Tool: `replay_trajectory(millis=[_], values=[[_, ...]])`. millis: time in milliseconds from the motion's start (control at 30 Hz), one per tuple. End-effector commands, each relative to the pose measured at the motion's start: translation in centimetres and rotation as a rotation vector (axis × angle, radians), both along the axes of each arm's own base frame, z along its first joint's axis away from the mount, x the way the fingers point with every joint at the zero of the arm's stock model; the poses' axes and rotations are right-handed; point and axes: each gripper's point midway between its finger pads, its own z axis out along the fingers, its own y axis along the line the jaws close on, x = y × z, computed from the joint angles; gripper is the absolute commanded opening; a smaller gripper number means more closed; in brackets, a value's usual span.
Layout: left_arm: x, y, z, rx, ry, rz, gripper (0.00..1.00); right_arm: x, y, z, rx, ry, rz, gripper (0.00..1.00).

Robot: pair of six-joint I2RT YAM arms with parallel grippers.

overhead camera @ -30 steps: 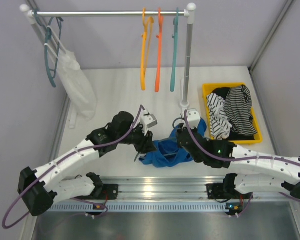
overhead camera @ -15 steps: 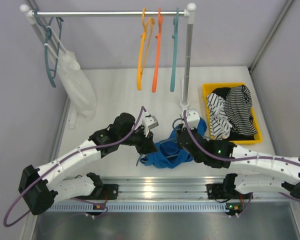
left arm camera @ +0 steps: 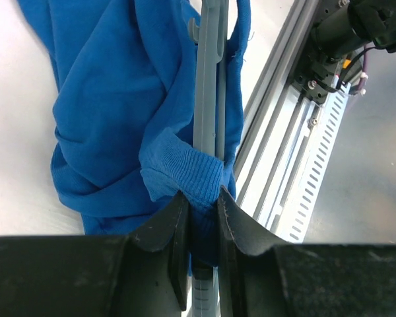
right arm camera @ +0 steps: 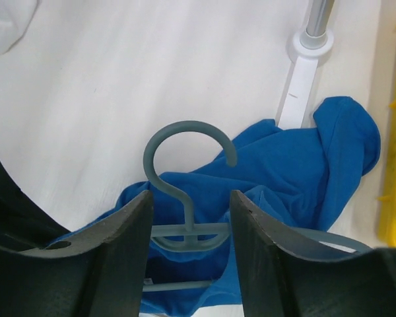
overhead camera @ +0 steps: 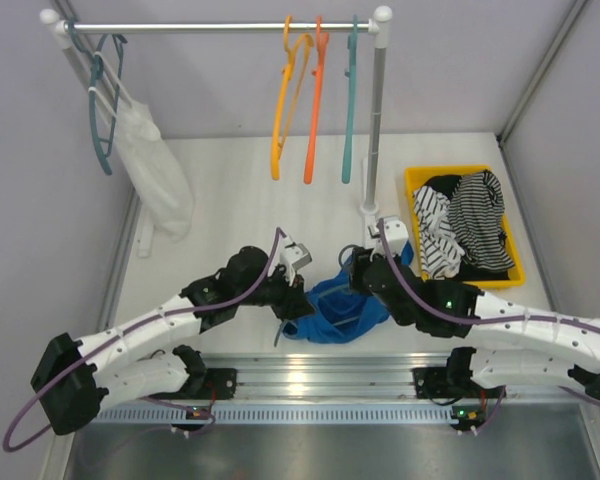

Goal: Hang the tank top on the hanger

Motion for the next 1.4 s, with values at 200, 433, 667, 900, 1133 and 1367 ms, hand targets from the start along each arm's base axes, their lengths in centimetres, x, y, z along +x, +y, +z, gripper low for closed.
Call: replay_trajectory(millis=[200,433,667,900,1133,1367], values=[[1.7,0.0,5.3,-0.199,-0.157,0.126,0.00,-1.5,-2.2,2.8,0.098,-0.007,0.017,0.49],[1.4,0.7,5.8,-0.227,-0.165,0.148,0.00,-2.5,-3.8,2.0,0.134,0.024,0.019,0.46],[0.9,1.5,7.8,-0.244,-0.193,0.151,0.00,-3.2,-3.3,1.4,0.133,0.033,0.090,0.47],[0.3,2.0,10.1,-0.284,-0.227,0.137,0.00,-3.4,-2.3,1.2,0.135,0.025,0.142,0.50],[-0.5,2.4,11.5,-0.303,-0.241,0.117,0.00,-2.9,-1.3,0.9,0.129,0.017,0.158,0.49],[-0.8,2.9,12.3,-0.304,-0.256,0.119,0.00,-2.1,-1.4,3.4,0.156,-0.024,0.139,0.19]])
